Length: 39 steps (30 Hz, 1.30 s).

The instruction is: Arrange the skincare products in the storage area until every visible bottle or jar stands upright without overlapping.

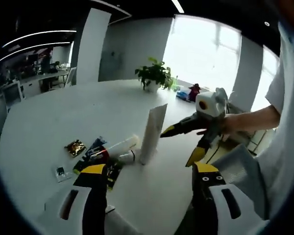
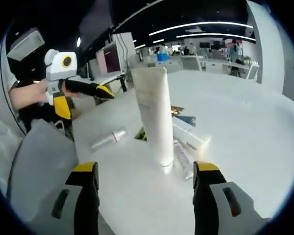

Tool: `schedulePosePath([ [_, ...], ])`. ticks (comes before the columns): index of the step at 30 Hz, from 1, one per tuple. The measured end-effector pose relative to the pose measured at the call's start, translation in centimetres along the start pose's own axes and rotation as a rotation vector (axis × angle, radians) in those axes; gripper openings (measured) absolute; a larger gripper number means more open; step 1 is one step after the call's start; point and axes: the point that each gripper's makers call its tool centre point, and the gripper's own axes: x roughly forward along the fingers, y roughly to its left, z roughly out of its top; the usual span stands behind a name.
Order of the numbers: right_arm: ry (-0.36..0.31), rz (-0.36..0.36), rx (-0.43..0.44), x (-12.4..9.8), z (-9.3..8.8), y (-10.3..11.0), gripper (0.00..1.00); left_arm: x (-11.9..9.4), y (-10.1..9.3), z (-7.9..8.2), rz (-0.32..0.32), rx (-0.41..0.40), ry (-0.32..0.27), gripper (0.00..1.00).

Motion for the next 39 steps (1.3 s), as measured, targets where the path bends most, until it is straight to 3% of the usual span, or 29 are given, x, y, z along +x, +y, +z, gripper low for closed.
schedulePosePath([
  [12, -0.036, -0.046, 0.055, -1.7, 0.0, 0.4, 0.90, -2.5, 0.0, -1.0, 0.055, -0.056, -0.019, 0.70],
  [17, -0.043, -0.058, 0.063, -2.6, -0.4, 1.0, 0.91, -4.4, 0.4, -1.3, 0.102, -0.107, -0.057, 0.73],
  [28, -0.070, -0.086, 0.125, -3.9, -0.8, 2.1, 0.95, -7.0, 1.4, -3.4, 0.179, -0.124, -0.037, 0.82],
  [35, -0.055, -0.094, 0.120, -4.7, -1.5, 2.6, 0.97, -8.0, 1.0, -4.7, 0.202, -0.144, -0.014, 0.84],
  [39, -0.084, -0.101, 0.132, -5.4, -1.5, 2.6, 0.99, -8.6, 1.0, -5.3, 0.213, -0.163, -0.011, 0.86],
])
